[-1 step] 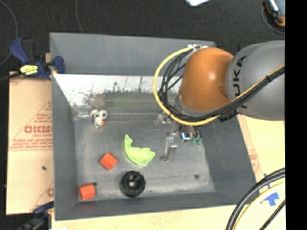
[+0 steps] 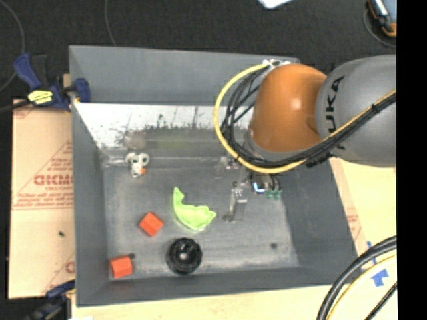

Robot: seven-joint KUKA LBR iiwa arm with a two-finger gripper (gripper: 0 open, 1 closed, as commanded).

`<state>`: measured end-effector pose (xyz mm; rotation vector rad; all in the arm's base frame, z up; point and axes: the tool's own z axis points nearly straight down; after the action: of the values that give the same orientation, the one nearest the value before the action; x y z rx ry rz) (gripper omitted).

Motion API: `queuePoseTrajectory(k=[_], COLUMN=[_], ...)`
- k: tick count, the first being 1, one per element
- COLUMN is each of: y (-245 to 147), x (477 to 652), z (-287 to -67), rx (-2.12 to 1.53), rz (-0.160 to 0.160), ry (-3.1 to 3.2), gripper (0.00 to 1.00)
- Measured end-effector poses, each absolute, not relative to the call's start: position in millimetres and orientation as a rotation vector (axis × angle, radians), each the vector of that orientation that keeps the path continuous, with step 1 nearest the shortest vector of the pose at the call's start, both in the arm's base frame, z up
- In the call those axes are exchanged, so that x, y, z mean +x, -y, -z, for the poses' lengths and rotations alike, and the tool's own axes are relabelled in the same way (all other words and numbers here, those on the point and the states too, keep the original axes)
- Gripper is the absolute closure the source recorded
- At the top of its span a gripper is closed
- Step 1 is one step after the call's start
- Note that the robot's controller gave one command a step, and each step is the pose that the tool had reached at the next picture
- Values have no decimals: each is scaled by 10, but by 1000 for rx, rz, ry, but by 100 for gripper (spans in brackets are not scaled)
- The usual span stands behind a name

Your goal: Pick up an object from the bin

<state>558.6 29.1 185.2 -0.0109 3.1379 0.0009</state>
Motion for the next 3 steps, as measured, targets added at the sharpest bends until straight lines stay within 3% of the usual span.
queuePoseTrajectory(k=[1, 2, 3], y=[-465, -630, -520], x=[5331, 5393, 5472], z=[-1024, -783, -742], rx=[-206, -323, -635], rz=[1, 0, 2], ry=[-3134, -3118, -3061], gripper=[0, 0, 100])
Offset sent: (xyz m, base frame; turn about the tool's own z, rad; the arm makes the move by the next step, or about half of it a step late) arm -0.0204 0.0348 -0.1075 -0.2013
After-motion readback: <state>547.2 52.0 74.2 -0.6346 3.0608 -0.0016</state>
